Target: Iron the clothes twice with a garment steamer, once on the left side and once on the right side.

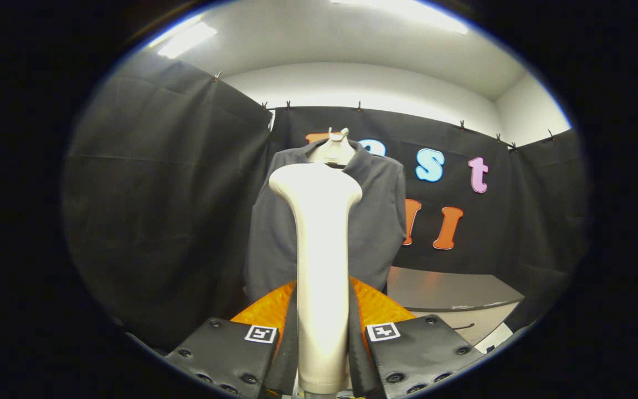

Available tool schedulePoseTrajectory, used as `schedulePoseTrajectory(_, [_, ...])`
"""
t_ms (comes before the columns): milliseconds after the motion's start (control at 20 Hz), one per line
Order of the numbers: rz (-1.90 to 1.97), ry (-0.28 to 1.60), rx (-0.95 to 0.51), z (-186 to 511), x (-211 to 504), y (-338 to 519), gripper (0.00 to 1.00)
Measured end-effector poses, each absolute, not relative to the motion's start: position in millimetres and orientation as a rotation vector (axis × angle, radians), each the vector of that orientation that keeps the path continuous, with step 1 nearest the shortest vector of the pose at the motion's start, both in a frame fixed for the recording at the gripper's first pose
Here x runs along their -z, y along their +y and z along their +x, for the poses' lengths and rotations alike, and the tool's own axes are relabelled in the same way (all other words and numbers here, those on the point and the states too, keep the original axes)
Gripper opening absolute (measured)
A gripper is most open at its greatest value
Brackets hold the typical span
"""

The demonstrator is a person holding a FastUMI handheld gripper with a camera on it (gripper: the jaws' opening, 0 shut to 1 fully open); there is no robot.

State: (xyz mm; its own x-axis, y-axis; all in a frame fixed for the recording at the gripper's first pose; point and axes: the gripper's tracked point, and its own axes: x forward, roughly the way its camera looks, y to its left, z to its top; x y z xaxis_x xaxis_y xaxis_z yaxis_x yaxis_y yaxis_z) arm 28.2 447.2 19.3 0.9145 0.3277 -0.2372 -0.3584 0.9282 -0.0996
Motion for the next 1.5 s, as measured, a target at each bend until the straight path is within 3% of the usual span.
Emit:
schedulePoseTrajectory(800, [-0.01, 0.174, -0.125, 11, -29, 171, 0.45])
schedulePoseTrajectory(1150, [0.009, 0.157, -0.06, 1, -23, 107, 0.45])
schedulePoseTrajectory(1500, [-0.039, 0.164, -0.108, -17, -13, 106, 0.45])
